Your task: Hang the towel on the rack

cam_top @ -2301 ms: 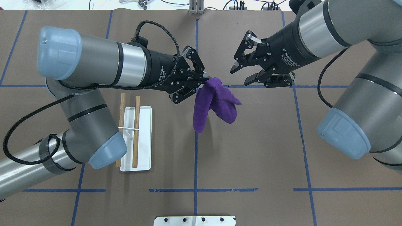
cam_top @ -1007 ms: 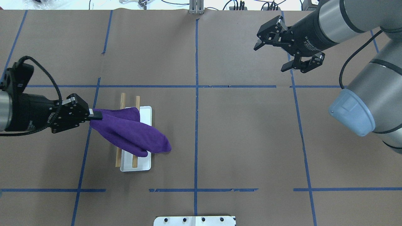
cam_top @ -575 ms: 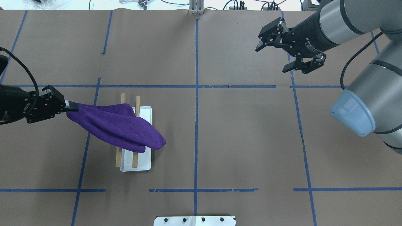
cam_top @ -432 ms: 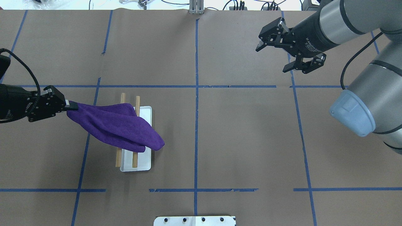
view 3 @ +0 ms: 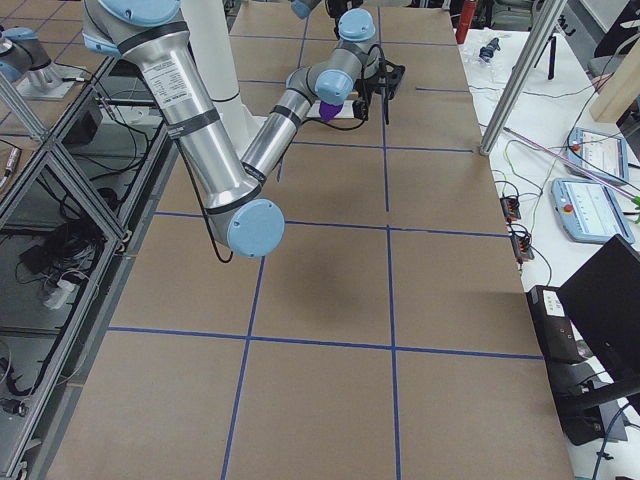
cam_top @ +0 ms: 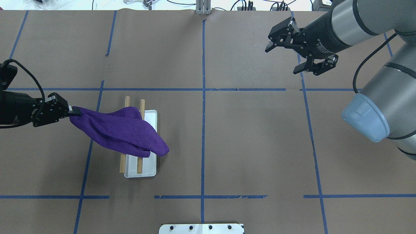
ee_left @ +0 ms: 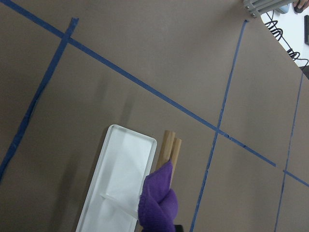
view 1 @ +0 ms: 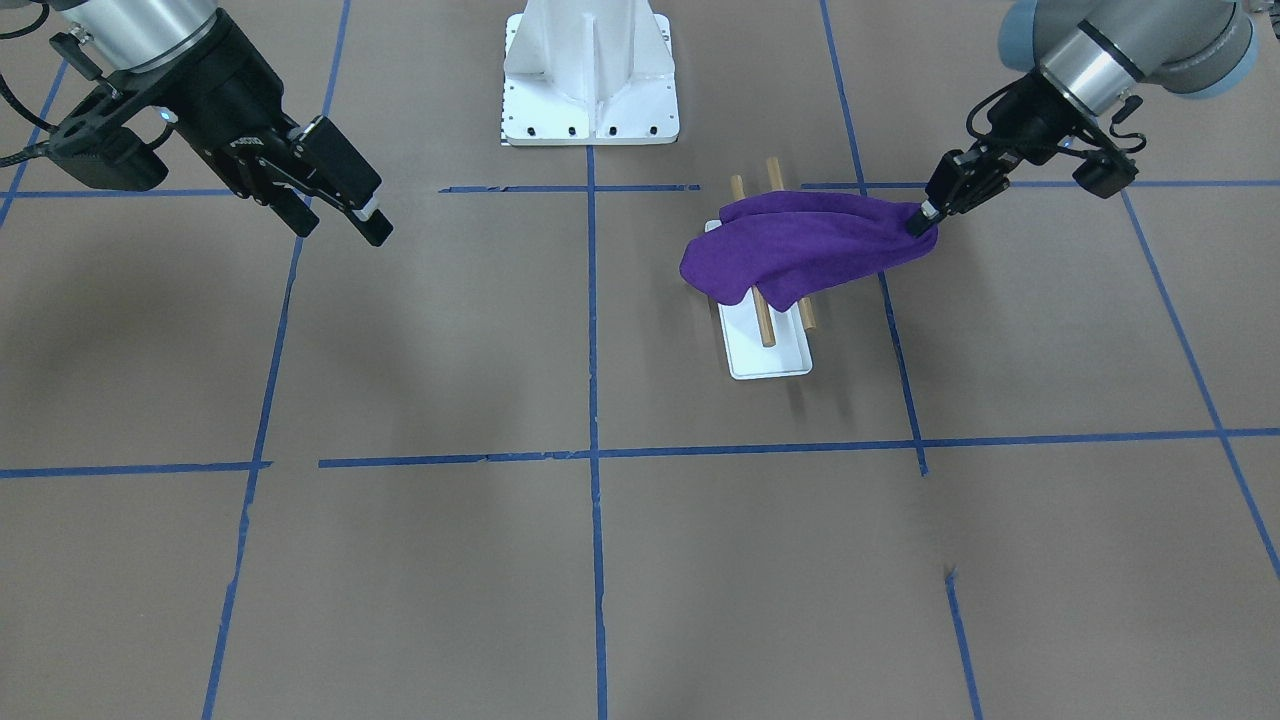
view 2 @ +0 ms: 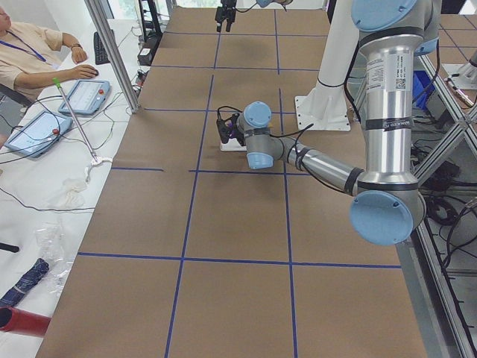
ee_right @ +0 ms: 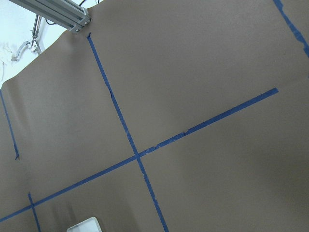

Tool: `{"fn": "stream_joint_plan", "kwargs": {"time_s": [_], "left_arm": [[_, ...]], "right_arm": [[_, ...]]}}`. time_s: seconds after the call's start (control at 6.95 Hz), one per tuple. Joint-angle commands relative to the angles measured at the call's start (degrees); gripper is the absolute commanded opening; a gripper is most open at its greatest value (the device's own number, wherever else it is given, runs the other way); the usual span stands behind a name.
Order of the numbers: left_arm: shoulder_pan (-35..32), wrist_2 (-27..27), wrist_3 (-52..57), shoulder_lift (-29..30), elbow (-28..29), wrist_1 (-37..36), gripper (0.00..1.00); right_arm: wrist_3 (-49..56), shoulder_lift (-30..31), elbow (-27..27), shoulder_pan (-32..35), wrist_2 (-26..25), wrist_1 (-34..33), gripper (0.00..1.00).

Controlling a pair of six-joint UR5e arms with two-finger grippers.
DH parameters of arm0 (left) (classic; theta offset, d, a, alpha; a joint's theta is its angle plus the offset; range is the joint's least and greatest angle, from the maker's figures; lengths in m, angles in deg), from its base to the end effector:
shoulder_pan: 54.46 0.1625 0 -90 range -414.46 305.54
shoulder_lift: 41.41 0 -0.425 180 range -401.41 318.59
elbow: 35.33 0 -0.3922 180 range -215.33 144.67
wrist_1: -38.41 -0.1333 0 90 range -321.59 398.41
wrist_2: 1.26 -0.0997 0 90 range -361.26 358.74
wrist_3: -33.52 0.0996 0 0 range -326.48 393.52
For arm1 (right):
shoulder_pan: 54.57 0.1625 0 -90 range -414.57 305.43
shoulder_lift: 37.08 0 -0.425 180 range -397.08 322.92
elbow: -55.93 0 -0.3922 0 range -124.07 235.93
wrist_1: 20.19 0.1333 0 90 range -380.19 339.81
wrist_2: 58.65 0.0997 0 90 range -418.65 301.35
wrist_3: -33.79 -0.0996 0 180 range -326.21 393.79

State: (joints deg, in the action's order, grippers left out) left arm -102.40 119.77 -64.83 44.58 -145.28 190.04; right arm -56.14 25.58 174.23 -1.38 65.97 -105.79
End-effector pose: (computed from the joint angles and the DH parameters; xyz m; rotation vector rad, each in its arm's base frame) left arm 0.2421 -0.3906 0.3998 0.0180 1.4000 -0.4529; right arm -0.2605 -0.4762 0.1708 -0.0347 -1.1610 0.5061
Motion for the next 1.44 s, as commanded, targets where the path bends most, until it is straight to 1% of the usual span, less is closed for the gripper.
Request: {"fn": "stream_joint_plan", "kwargs": {"time_s": [0.0, 0.14, 0.29, 0.43, 0.58, 0.86, 1.01, 1.15, 1.29], "left_arm": [[0.04, -0.35, -0.10, -0.29, 3.07, 2.52, 1.00], [0.04, -0.35, -0.01, -0.64, 3.60, 2.52, 1.00], [-0.31, -0.35, 0.34, -0.65, 3.86, 2.44, 1.00], [-3.10, -0.44, 8.26, -0.65, 5.52, 2.09, 1.00], [-7.39, 0.17, 20.78, -3.34, 6.14, 1.91, 1.00], [-15.21, 0.18, 46.62, -7.40, 10.78, 0.77, 1.00], [-20.22, 0.70, 58.41, -7.67, 12.20, -3.67, 1.00], [-27.92, 2.18, 74.45, -7.07, 12.47, -14.16, 1.00], [-34.87, 2.46, 87.66, -4.97, 12.30, -25.22, 1.00]], "right_arm": [[0.02, 0.36, 0.09, 0.16, -0.35, -0.09, 1.00], [0.11, 1.58, 0.09, 0.86, -0.44, -0.09, 1.00], [3.68, 3.86, 0.00, 2.43, -0.44, -0.17, 1.00], [11.81, 7.45, -0.35, 4.71, -0.26, -0.35, 1.00], [21.72, 10.96, -0.87, 7.43, 0.09, -0.70, 1.00], [38.61, 17.82, -2.98, 11.48, 0.27, -0.70, 1.00], [47.22, 20.73, -4.90, 14.54, 0.01, -0.79, 1.00], [58.18, 22.41, -8.49, 18.66, 0.53, -0.88, 1.00], [66.91, 23.73, -12.09, 20.97, 0.62, -0.70, 1.00]]}}
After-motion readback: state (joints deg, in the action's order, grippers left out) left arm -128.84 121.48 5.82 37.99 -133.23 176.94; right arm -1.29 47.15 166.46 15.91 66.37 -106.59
